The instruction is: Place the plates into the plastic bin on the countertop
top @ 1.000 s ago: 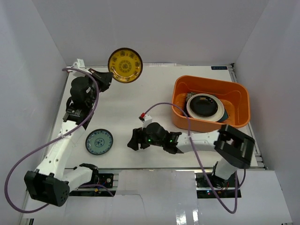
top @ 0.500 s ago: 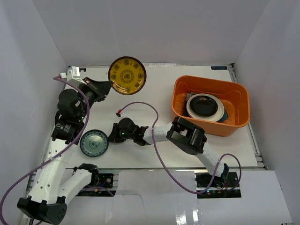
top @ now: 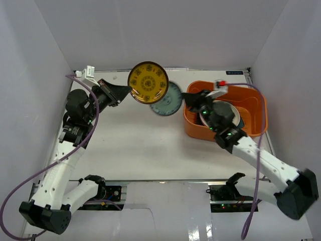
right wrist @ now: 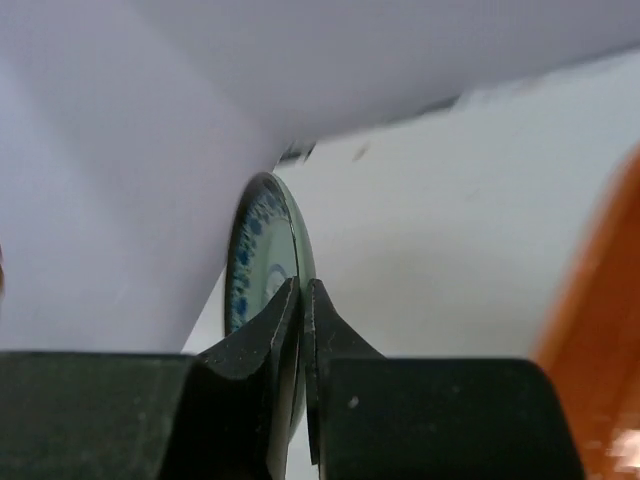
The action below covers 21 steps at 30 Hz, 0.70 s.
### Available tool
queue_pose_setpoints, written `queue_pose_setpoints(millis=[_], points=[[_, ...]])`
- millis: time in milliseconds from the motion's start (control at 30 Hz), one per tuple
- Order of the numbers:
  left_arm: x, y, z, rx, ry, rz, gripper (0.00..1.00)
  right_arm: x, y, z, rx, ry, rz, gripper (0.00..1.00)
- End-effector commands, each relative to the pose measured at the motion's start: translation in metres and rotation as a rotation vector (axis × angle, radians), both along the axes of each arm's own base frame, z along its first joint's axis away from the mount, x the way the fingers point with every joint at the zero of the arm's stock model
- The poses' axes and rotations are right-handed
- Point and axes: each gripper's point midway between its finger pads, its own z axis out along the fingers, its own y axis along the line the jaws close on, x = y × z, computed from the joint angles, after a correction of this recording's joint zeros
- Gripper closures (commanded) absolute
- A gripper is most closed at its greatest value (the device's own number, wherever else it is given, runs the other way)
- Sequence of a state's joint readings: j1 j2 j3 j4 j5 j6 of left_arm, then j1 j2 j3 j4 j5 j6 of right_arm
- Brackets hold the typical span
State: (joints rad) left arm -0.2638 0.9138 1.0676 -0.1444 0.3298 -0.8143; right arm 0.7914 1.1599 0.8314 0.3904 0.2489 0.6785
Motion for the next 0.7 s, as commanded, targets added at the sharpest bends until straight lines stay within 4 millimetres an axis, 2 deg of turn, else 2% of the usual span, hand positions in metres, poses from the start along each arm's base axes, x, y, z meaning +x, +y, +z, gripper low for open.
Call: queue_pose_setpoints(millis=[0, 67, 100, 133, 167, 200, 233, 267, 300, 367, 400, 433, 467, 500, 533, 567, 600, 633, 667], points=[[0.000, -0.039, 0.009, -0.041, 0.001, -0.144, 1.00, 0.033, -0.124, -0.043, -0.203, 0.067, -0.334, 0.92], [0.014, -0.061, 0.004, -0.005, 0.003, -0.125, 1.00, 0.030, -0.164, -0.046, -0.233, 0.071, -0.390, 0.92], [0.002, -0.091, 0.004, 0.012, -0.004, -0.186, 1.00, 0.033, -0.200, -0.052, -0.251, 0.097, -0.474, 0.92], [0.003, -0.105, 0.005, 0.031, -0.013, -0.199, 1.00, 0.033, -0.217, -0.062, -0.276, 0.124, -0.514, 0.92], [0.006, -0.117, 0.020, 0.041, -0.052, -0.208, 1.00, 0.034, -0.231, -0.069, -0.307, 0.140, -0.541, 0.92], [0.013, -0.144, 0.001, 0.079, -0.008, -0.250, 1.00, 0.035, -0.254, -0.078, -0.318, 0.172, -0.587, 0.92], [0.017, -0.155, -0.004, 0.099, -0.002, -0.263, 1.00, 0.035, -0.263, -0.088, -0.327, 0.197, -0.599, 0.92], [0.022, -0.164, 0.006, 0.096, -0.015, -0.258, 1.00, 0.036, -0.271, -0.094, -0.332, 0.216, -0.608, 0.92], [0.027, -0.184, -0.014, 0.128, 0.024, -0.283, 1.00, 0.037, -0.286, -0.102, -0.329, 0.245, -0.636, 0.92], [0.037, -0.202, -0.026, 0.168, 0.038, -0.282, 1.00, 0.041, -0.300, -0.124, -0.313, 0.321, -0.631, 0.92], [0.037, -0.214, -0.020, 0.180, 0.036, -0.298, 1.00, 0.041, -0.299, -0.129, -0.308, 0.339, -0.619, 0.92], [0.048, -0.228, -0.044, 0.220, 0.076, -0.300, 1.00, 0.043, -0.299, -0.139, -0.307, 0.367, -0.609, 0.92], [0.052, -0.235, -0.051, 0.236, 0.087, -0.300, 1.00, 0.044, -0.298, -0.142, -0.306, 0.378, -0.603, 0.90], [0.054, -0.242, -0.052, 0.246, 0.089, -0.297, 1.00, 0.046, -0.297, -0.138, -0.301, 0.373, -0.596, 0.85], [0.060, -0.251, -0.072, 0.271, 0.124, -0.299, 1.00, 0.046, -0.298, -0.137, -0.296, 0.373, -0.596, 0.68], [0.064, -0.255, -0.079, 0.280, 0.139, -0.297, 1.00, 0.045, -0.300, -0.133, -0.291, 0.369, -0.606, 0.60], [0.067, -0.257, -0.086, 0.293, 0.156, -0.289, 1.00, 0.045, -0.306, -0.117, -0.287, 0.328, -0.639, 0.53], [0.073, -0.264, -0.095, 0.304, 0.169, -0.288, 1.00, 0.045, -0.310, -0.108, -0.282, 0.304, -0.661, 0.39], [0.075, -0.267, -0.102, 0.317, 0.182, -0.289, 1.00, 0.039, -0.315, -0.107, -0.285, 0.325, -0.680, 0.37]])
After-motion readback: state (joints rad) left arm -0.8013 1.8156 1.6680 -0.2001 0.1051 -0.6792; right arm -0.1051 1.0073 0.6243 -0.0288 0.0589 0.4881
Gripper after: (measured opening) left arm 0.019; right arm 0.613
